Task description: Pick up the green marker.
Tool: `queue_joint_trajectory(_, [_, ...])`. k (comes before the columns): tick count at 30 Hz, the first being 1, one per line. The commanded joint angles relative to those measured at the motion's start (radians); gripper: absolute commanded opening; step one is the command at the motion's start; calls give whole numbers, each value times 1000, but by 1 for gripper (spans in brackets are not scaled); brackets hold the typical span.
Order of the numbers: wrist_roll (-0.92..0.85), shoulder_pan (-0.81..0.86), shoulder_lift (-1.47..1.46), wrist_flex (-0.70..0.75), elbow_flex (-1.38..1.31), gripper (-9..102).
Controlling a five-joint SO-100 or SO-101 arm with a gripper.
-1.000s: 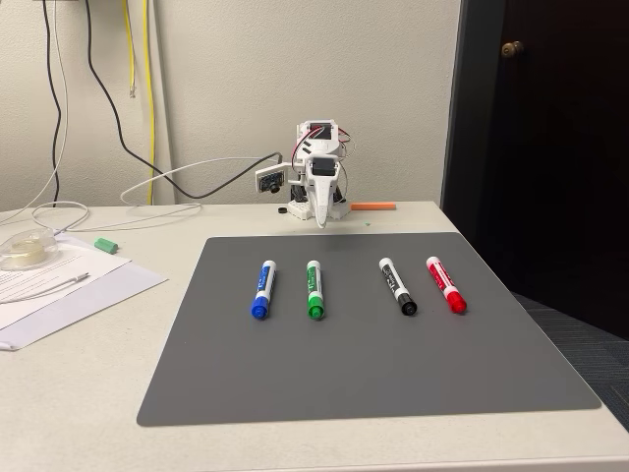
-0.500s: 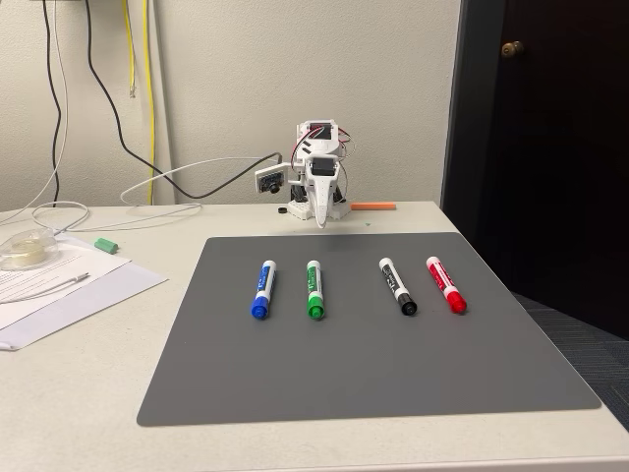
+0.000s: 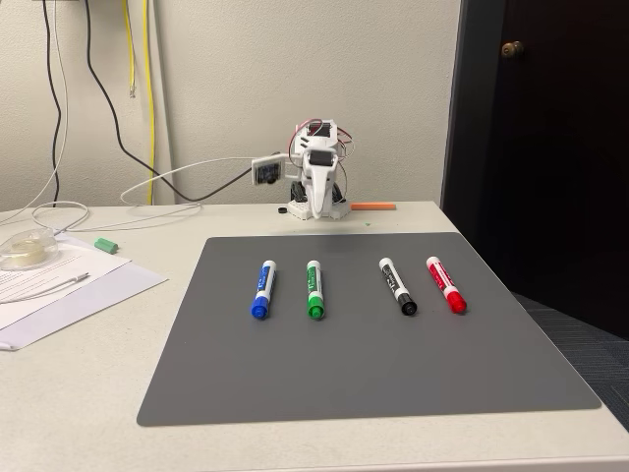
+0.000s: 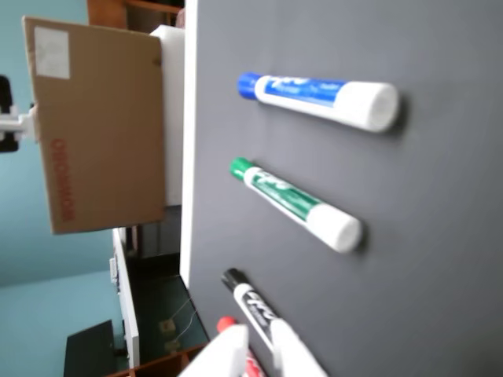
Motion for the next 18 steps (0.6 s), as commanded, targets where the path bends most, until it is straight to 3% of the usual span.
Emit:
queue_joint_trajectory(1, [-55, -11, -181, -138, -78, 4])
queue_joint_trajectory(6, [-95, 18, -778, -123, -546, 4])
queue_joint_trajectory(12, [-393, 3, -1000, -325, -646, 3])
queue_joint_trajectory(18, [-664, -6, -1227, -222, -870, 0])
